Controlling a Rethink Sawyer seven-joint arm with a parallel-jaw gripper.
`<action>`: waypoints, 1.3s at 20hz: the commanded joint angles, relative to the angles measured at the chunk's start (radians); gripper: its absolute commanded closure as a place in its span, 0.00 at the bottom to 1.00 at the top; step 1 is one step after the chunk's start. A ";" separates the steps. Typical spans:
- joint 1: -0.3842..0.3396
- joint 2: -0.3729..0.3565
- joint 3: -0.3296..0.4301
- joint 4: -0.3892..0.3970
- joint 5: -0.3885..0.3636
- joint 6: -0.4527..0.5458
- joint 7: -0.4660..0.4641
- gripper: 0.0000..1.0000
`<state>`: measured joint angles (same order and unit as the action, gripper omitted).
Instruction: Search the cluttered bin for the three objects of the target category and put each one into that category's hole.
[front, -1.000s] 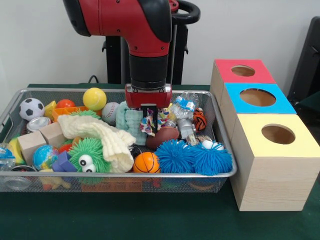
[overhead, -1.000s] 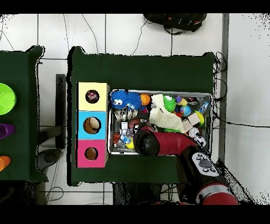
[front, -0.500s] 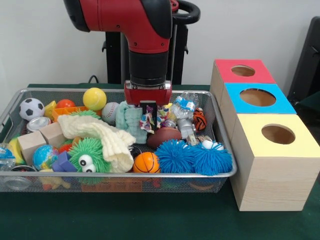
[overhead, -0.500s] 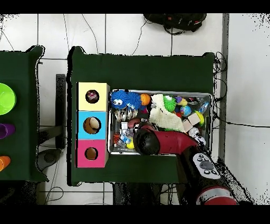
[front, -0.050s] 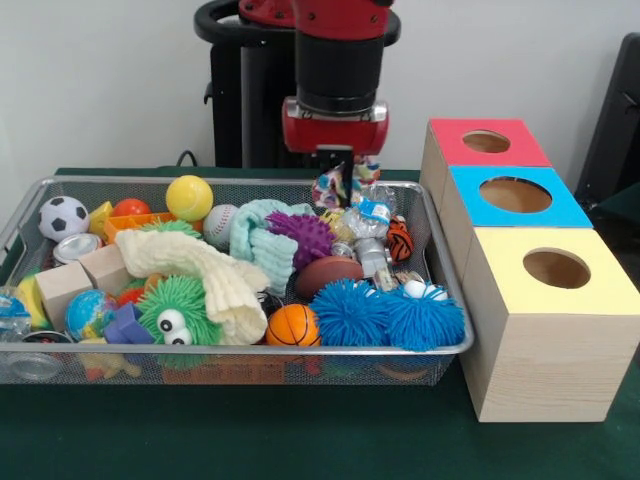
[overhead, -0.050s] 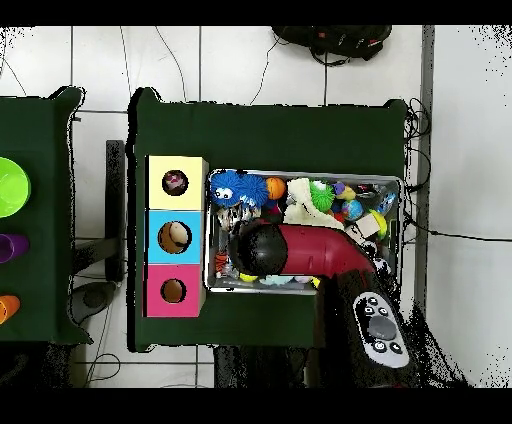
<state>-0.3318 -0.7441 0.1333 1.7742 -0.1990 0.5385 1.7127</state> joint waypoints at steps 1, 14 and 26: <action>0.051 0.031 0.019 -0.241 0.084 0.203 0.163 1.00; 0.259 0.245 -0.116 -0.631 0.146 0.375 0.345 1.00; 0.384 0.225 -0.188 -0.535 0.190 0.324 0.401 1.00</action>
<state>0.0395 -0.5330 -0.0236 1.1665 -0.0334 0.8460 1.8403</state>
